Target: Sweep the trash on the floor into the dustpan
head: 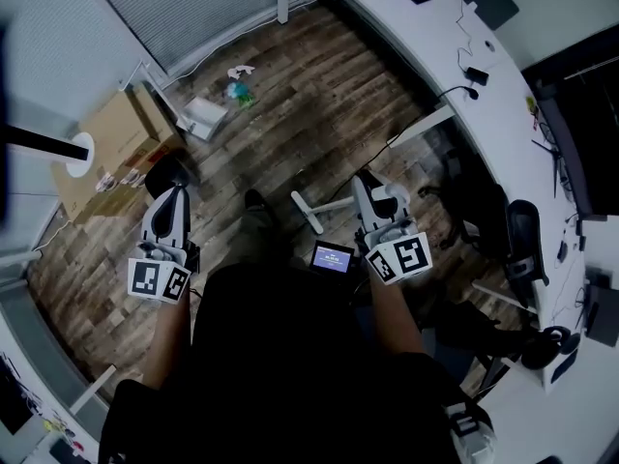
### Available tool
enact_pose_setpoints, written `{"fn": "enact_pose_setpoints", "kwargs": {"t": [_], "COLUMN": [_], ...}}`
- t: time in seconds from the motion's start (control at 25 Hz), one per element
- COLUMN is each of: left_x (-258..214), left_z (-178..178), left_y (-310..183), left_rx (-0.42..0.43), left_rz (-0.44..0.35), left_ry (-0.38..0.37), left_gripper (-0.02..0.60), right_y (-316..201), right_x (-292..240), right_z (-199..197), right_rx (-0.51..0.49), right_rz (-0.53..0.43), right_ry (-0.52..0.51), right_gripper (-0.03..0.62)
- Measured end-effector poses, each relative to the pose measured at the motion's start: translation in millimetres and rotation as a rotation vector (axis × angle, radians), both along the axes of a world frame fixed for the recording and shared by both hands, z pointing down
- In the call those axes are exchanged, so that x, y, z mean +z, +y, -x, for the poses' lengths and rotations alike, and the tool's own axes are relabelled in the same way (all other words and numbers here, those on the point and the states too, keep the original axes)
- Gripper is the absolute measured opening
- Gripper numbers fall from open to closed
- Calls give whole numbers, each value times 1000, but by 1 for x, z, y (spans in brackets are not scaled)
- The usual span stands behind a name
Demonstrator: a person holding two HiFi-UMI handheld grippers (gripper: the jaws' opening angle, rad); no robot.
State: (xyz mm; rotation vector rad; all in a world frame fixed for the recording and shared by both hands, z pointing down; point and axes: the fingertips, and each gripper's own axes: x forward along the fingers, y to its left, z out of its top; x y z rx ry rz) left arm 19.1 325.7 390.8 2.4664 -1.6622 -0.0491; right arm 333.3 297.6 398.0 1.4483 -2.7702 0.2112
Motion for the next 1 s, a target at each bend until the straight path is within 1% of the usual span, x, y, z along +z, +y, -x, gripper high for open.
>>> {"fn": "enact_pose_setpoints", "kwargs": {"t": [0.2,0.44,0.72,0.88,1.0], "left_x": [13,22,26,27,24], "left_z": [14,29,52,67,75], "left_y": [-51,-132,-225,-265,-285], "left_rx": [-2,24,74,84,70], "left_rz": [4,15,19,8,-4], "left_ry": [23,37,56,67,78], "left_gripper": [-6,-6,-5,-6,-6], "right_y": [-48,-126,-210,-252,-282], "right_x": [2,-9,-15,-26,-39], "right_z": [6,18,29,40,35], "right_rx": [23,34,99,118,147], "right_rz": [19,34,49,23,-4], "right_ry": [-1,32,76,89,77], "right_gripper": [46,46,46,46,45]}}
